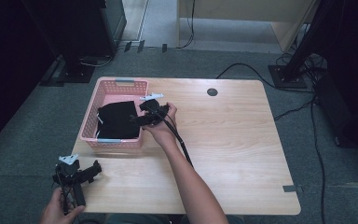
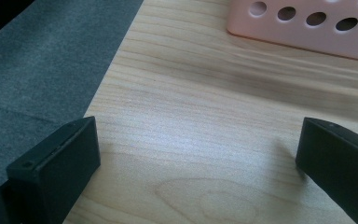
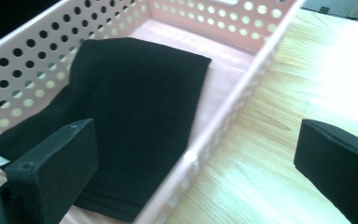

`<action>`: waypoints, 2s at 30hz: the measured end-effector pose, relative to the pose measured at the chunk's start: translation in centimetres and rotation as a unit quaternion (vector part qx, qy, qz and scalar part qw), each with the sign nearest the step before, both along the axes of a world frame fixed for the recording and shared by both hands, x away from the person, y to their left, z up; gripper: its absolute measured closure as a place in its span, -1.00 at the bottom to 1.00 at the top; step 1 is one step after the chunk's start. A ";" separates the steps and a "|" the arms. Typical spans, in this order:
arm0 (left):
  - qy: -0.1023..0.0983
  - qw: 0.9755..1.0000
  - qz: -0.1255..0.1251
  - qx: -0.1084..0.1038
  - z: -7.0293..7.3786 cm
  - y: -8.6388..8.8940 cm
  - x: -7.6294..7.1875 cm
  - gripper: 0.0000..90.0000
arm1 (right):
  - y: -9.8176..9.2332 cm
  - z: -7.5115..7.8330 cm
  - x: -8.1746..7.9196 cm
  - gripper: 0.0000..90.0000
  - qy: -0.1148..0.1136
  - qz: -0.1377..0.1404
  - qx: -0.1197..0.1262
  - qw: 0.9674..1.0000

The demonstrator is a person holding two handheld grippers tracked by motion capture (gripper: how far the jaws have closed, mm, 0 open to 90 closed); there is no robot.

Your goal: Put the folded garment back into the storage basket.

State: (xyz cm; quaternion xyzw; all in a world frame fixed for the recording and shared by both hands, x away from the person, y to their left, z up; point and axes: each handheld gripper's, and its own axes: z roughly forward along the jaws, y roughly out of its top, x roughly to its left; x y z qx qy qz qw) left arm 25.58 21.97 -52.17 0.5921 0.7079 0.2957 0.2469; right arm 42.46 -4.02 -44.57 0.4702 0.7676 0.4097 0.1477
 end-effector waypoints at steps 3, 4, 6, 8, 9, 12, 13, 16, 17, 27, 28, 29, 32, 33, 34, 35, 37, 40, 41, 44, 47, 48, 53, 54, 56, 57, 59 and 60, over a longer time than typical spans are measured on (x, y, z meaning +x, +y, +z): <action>0.000 1.000 0.000 0.000 0.0 0.0 0.0 -1.00 | -0.6 -0.2 0.0 -1.00 0.000 -0.003 0.002 1.000; 0.000 1.000 0.000 0.000 0.0 0.0 0.0 -1.00 | -0.9 -0.3 0.0 -1.00 0.003 -0.007 0.003 1.000; 0.000 1.000 0.000 0.000 0.0 0.0 0.0 -1.00 | -1.4 -0.5 0.1 -1.00 0.005 -0.014 0.006 1.000; 0.000 1.000 0.000 0.000 0.0 0.0 0.0 -1.00 | -1.9 -0.8 0.1 -1.00 0.007 -0.019 0.006 1.000; 0.000 1.000 0.000 0.000 0.0 0.0 0.0 -1.00 | -2.1 -0.9 0.1 -1.00 0.008 -0.021 0.007 1.000; 0.001 1.000 -0.001 0.000 0.0 0.0 0.0 -1.00 | -2.8 -1.4 0.1 -1.00 0.011 -0.025 0.021 0.999; 0.001 1.000 -0.001 0.000 0.0 0.0 0.0 -1.00 | -2.8 -1.4 0.1 -1.00 0.011 -0.025 0.021 0.999; 0.000 1.000 0.000 0.000 0.0 0.0 0.0 -1.00 | -3.2 -1.5 0.0 -1.00 0.012 -0.031 0.027 0.999; 0.000 1.000 0.000 0.000 0.0 0.0 0.0 -1.00 | -3.3 -1.5 0.0 -1.00 0.013 -0.031 0.027 0.999; -0.001 1.000 0.000 0.000 0.0 0.0 0.0 -1.00 | -4.5 -3.0 -0.3 -1.00 0.024 -0.042 0.024 0.999; -0.001 1.000 0.000 0.000 0.0 0.0 0.0 -1.00 | -4.6 -3.2 -0.3 -1.00 0.025 -0.042 0.025 0.998; -0.001 1.000 0.000 0.000 0.0 0.0 0.0 -1.00 | -4.7 -3.4 -0.3 -1.00 0.026 -0.044 0.025 0.998; -0.001 1.000 0.000 0.000 0.0 0.0 0.0 -1.00 | -5.0 -3.8 -0.5 -1.00 0.028 -0.047 0.027 0.998; 0.000 1.000 0.000 0.000 0.0 0.0 0.0 -1.00 | -5.2 -4.0 -0.5 -1.00 0.029 -0.048 0.027 0.998; -0.001 1.000 0.000 0.000 0.0 0.0 0.0 -1.00 | -5.3 -4.1 -0.6 -1.00 0.030 -0.048 0.027 0.998; -0.001 1.000 0.000 0.000 0.0 0.0 0.0 -1.00 | -5.4 -4.3 -0.6 -1.00 0.030 -0.050 0.027 0.998; -0.001 1.000 0.000 0.000 0.0 0.0 0.0 -1.00 | -5.6 -4.6 -0.7 -1.00 0.032 -0.051 0.024 0.998; -0.001 1.000 0.000 0.000 0.0 0.0 0.0 -1.00 | -6.1 -5.1 -0.9 -1.00 0.035 -0.056 0.023 0.998; 0.000 1.000 0.000 0.000 0.0 0.0 0.0 -1.00 | -6.3 -5.3 -0.9 -1.00 0.036 -0.059 0.024 0.997; -0.001 1.000 0.000 0.000 0.0 0.0 0.0 -1.00 | -6.9 -5.8 -1.1 -1.00 0.039 -0.063 0.021 0.997; -0.001 1.000 0.000 0.000 0.0 0.0 0.0 -1.00 | -7.3 -6.4 -1.3 -1.00 0.044 -0.066 0.020 0.997; -0.001 1.000 0.000 -0.001 0.0 0.0 0.0 -1.00 | -7.4 -6.5 -1.4 -1.00 0.044 -0.067 0.018 0.997; -0.001 1.000 0.000 -0.001 0.0 0.0 0.0 -1.00 | -8.1 -7.2 -2.0 -1.00 0.039 -0.074 0.013 0.996; -0.001 1.000 0.000 -0.001 0.0 0.0 0.0 -1.00 | -8.4 -7.4 -2.2 -1.00 0.040 -0.077 0.013 0.996; -0.001 1.000 0.000 -0.001 0.0 0.0 0.0 -1.00 | -8.7 -7.5 -2.4 -1.00 0.038 -0.081 0.012 0.996; -0.001 1.000 0.000 0.000 0.0 0.0 0.0 -1.00 | -8.8 -7.5 -2.5 -1.00 0.037 -0.083 0.011 0.996; 0.000 1.000 0.000 0.000 0.0 0.0 0.0 -1.00 | -8.9 -7.5 -2.6 -1.00 0.036 -0.085 0.010 0.996; 0.000 1.000 0.000 0.000 0.0 0.0 0.0 -1.00 | -9.1 -7.6 -2.7 -1.00 0.035 -0.085 0.009 0.996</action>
